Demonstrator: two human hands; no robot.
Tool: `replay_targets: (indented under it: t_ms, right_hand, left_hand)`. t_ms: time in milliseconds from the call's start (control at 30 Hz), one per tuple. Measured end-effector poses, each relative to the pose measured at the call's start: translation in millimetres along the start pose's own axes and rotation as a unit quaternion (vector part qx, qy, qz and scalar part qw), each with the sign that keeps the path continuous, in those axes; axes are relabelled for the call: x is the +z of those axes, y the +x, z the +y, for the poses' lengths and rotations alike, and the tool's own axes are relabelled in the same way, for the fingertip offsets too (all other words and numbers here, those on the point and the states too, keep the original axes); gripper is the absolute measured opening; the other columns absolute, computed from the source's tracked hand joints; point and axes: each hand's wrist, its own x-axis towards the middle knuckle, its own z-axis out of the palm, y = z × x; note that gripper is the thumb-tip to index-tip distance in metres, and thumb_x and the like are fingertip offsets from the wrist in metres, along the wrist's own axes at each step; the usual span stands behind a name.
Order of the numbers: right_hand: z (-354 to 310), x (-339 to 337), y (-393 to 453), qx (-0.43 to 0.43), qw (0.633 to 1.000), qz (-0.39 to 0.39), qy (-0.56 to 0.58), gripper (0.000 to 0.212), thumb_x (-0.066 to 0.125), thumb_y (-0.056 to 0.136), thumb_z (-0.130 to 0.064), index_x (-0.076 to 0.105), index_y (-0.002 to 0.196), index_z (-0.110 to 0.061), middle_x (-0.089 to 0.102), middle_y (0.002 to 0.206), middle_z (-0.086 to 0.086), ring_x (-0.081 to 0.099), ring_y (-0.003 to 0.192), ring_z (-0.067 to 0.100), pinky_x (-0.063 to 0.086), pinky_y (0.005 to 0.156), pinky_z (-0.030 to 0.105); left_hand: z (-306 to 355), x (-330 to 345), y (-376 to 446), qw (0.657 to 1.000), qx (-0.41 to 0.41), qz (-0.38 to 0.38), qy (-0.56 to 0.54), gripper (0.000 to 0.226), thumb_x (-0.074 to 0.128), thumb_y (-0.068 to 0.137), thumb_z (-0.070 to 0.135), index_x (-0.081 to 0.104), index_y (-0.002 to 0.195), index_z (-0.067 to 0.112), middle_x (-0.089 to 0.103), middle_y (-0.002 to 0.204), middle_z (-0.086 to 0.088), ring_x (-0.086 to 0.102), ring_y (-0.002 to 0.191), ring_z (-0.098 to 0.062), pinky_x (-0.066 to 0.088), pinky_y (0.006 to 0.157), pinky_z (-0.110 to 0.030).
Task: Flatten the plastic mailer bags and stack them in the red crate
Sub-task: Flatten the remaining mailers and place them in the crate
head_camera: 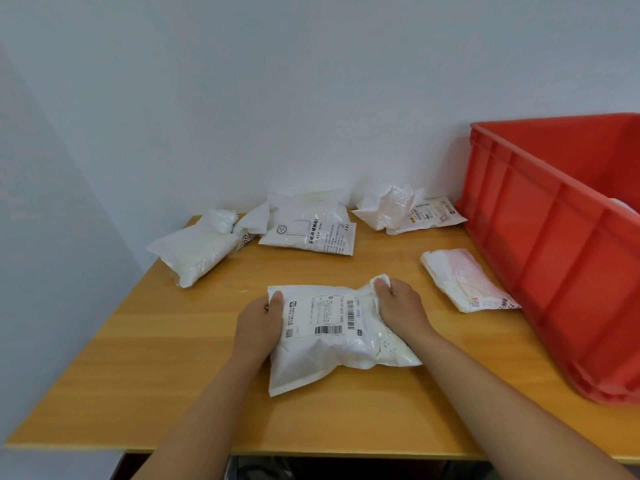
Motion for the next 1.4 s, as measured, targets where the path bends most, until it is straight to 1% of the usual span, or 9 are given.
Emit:
replay_targets:
  t_ms: [100, 167, 267, 367, 467, 567, 667, 833, 1400]
  right_hand:
    - [4.9, -7.1, 5.6, 0.008, 0.995, -0.033, -0.093, 0.035, 0.035, 0.105, -0.038, 0.052, 0.089, -0.013, 0.059, 0.085, 0.003, 0.054, 0.078, 0.018, 0.037, 0.062, 0.032]
    - [5.7, -9.5, 9.9, 0.012, 0.986, -0.06, -0.158, 0.034, 0.034, 0.105, -0.041, 0.049, 0.095, -0.012, 0.059, 0.089, 0.005, 0.055, 0.077, 0.018, 0.04, 0.063, 0.034]
    - [-3.8, -11.6, 8.7, -0.013, 0.96, -0.055, -0.273, 0.036, 0.038, 0.103, -0.044, 0.047, 0.114, -0.012, 0.06, 0.105, 0.007, 0.058, 0.088, 0.023, 0.047, 0.069, 0.036]
    - [-21.8, -15.0, -5.0, -0.146, 0.947, -0.027, -0.286, 0.047, 0.042, 0.102, -0.045, 0.043, 0.139, -0.015, 0.046, 0.141, 0.003, 0.044, 0.127, 0.022, 0.043, 0.1, 0.039]
    - [-38.8, -14.2, -20.3, -0.237, 0.908, -0.193, -0.287, 0.055, 0.034, 0.105, -0.045, 0.03, 0.153, -0.018, 0.024, 0.162, 0.0, 0.015, 0.149, 0.017, 0.017, 0.121, 0.035]
    - [-32.7, -8.2, -23.3, -0.235, 0.876, -0.301, -0.296, 0.064, 0.022, 0.106, -0.052, 0.012, 0.159, -0.02, 0.007, 0.167, -0.006, -0.004, 0.152, 0.01, -0.001, 0.122, 0.027]
    - [-19.2, -5.7, -22.8, -0.238, 0.865, -0.311, -0.314, 0.089, 0.026, 0.092, -0.075, 0.0, 0.16, -0.022, -0.001, 0.167, -0.01, -0.007, 0.152, 0.008, 0.003, 0.125, 0.036]
    - [-5.2, 0.4, -21.3, -0.255, 0.856, -0.304, -0.331, 0.113, 0.041, 0.08, -0.086, -0.006, 0.159, -0.02, -0.005, 0.167, -0.009, -0.008, 0.152, 0.008, 0.003, 0.125, 0.038]
    - [5.9, 10.6, -22.3, -0.263, 0.863, -0.278, -0.329, 0.114, 0.044, 0.079, -0.084, -0.007, 0.159, -0.019, -0.007, 0.166, -0.008, -0.012, 0.151, 0.006, -0.008, 0.123, 0.032]
  left_hand:
    - [8.5, 1.2, -5.8, 0.989, 0.086, 0.046, 0.114, 0.036, 0.048, 0.099, 0.038, 0.053, 0.128, 0.017, 0.058, 0.117, 0.001, 0.055, 0.109, -0.019, 0.047, 0.088, -0.036]
    - [22.7, 5.9, -12.2, 0.961, 0.213, 0.041, 0.171, 0.05, 0.046, 0.096, 0.047, 0.048, 0.139, 0.021, 0.051, 0.137, -0.002, 0.046, 0.127, -0.02, 0.041, 0.104, -0.04]
    - [39.2, 19.4, -17.4, 0.928, 0.272, -0.114, 0.227, 0.055, 0.034, 0.099, 0.056, 0.042, 0.147, 0.029, 0.036, 0.155, 0.003, 0.029, 0.144, -0.016, 0.025, 0.118, -0.041]
    - [32.2, 30.1, -10.9, 0.925, 0.231, -0.203, 0.222, 0.054, 0.027, 0.102, 0.053, 0.04, 0.149, 0.028, 0.038, 0.156, 0.005, 0.028, 0.145, -0.012, 0.021, 0.12, -0.036]
    - [22.7, 33.1, -8.3, 0.926, 0.247, -0.203, 0.2, 0.067, 0.012, 0.094, 0.059, 0.043, 0.146, 0.029, 0.045, 0.15, 0.008, 0.036, 0.139, -0.009, 0.03, 0.115, -0.039]
    - [17.1, 36.3, -12.2, 0.911, 0.289, -0.195, 0.222, 0.054, 0.016, 0.101, 0.046, 0.036, 0.149, 0.031, 0.04, 0.152, 0.011, 0.032, 0.141, -0.008, 0.027, 0.117, -0.041]
    - [19.4, 36.3, -20.1, 0.903, 0.273, -0.203, 0.262, 0.052, 0.016, 0.105, 0.041, 0.02, 0.155, 0.03, 0.023, 0.161, 0.011, 0.012, 0.15, -0.011, 0.007, 0.123, -0.038]
    - [21.4, 37.9, -23.0, 0.894, 0.275, -0.193, 0.298, 0.055, 0.017, 0.105, 0.046, 0.017, 0.157, 0.027, 0.02, 0.162, 0.011, 0.007, 0.151, -0.008, 0.0, 0.122, -0.033]
    - [10.4, 48.4, -20.8, 0.899, 0.26, -0.207, 0.285, 0.061, 0.017, 0.102, 0.05, 0.013, 0.158, 0.026, 0.016, 0.164, 0.011, 0.004, 0.151, -0.008, 0.002, 0.124, -0.037]
